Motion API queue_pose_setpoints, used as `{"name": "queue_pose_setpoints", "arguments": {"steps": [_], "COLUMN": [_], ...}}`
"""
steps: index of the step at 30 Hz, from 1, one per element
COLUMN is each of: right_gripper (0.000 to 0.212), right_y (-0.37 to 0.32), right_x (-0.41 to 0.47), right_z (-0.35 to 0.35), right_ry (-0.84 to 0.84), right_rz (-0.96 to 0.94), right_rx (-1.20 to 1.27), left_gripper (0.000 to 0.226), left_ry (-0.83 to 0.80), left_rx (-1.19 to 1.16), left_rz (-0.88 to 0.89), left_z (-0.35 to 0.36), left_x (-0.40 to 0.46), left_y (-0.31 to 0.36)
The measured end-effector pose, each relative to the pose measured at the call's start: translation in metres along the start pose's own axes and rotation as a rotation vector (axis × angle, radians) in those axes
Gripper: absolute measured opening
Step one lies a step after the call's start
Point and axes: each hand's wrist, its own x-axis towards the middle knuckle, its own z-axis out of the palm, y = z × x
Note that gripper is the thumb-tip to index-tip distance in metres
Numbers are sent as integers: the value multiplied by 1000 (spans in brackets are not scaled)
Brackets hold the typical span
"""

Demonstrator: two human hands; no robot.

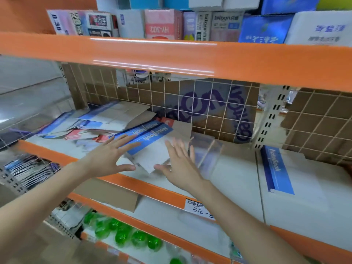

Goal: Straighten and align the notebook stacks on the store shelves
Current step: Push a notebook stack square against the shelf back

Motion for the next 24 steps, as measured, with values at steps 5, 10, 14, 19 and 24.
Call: {"name": "queue_pose_setpoints", "arguments": {"steps": [5,10,14,19,24], "right_gripper": [93,92,71,53,57], "right_y": [-37,-45,-49,-50,-23], "right_x": [13,16,17,15,5], "right_z": [17,25,27,27,12], "right_ry": [-89,-157,-174,-139,14], "right_rz": [51,109,138,112,9], "right_rx": [26,-31,-85,-107,-42], "left_gripper": [89,87,113,108,73], "left_ry": [-48,-72,-96,-67,55], "left_rx": [-34,-50,-21,-1,-52], "left_rz": [11,57,87,98,149], "left_z": [11,15,16,17,13], "left_x": [8,18,21,19,22], "left_y": [-12,-12,-11,-6,19]}}
